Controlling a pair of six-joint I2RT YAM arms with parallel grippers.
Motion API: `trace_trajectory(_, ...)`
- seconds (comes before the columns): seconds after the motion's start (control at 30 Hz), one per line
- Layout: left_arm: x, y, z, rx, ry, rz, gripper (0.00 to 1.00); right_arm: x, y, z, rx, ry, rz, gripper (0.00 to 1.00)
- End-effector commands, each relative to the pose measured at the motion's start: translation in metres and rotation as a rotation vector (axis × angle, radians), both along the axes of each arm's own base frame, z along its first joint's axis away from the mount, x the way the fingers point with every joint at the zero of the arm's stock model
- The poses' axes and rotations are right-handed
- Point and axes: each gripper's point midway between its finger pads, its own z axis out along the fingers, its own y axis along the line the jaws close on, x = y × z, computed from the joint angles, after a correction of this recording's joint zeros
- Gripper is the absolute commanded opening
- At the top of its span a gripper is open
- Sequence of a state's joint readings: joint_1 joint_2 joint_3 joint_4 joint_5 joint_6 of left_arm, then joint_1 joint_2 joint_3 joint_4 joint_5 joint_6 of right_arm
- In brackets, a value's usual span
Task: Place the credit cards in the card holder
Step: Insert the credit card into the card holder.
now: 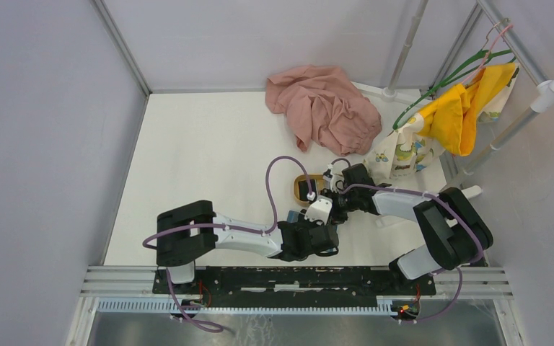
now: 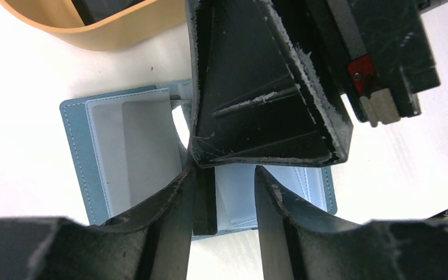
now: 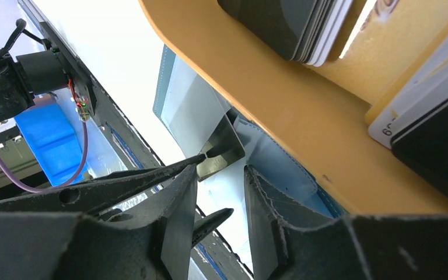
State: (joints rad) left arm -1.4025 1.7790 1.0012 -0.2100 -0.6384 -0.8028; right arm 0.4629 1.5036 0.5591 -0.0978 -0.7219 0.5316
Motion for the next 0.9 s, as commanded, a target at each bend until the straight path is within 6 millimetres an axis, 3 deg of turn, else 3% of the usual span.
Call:
trace_trajectory(0.0,0.005,-0.012,0.031,-0.112,-0.036,-0.009,0.45,0.012,-0.003,0.008,-0.012,-0.067,-0.009,0.42)
trace_trajectory(0.17,-0.001,-0.011,0.038,-0.146,-0.024,-0.044,0.35,0.014,-0.004,0.009,-0.016,-0.077,-0.011,0.41)
trace_trajectory(0.37,-0.013,-0.025,0.038,-0.197,0.011,-0.144,0.27,0.023,-0.007,0.017,-0.017,-0.143,-0.009,0.34)
trace_trajectory(0.43,-0.012,-0.028,0.035,-0.186,0.01,-0.142,0.25,0.025,-0.01,0.018,-0.029,-0.186,-0.001,0.25)
trace_trajectory(0.6,-0.004,-0.028,0.023,-0.145,0.015,-0.122,0.25,0.028,-0.022,0.01,-0.099,-0.249,0.002,0.15)
trace_trajectory(0.87,0.008,-0.023,0.02,-0.152,0.033,-0.1,0.25,0.032,-0.036,-0.002,-0.191,-0.278,0.014,0.11)
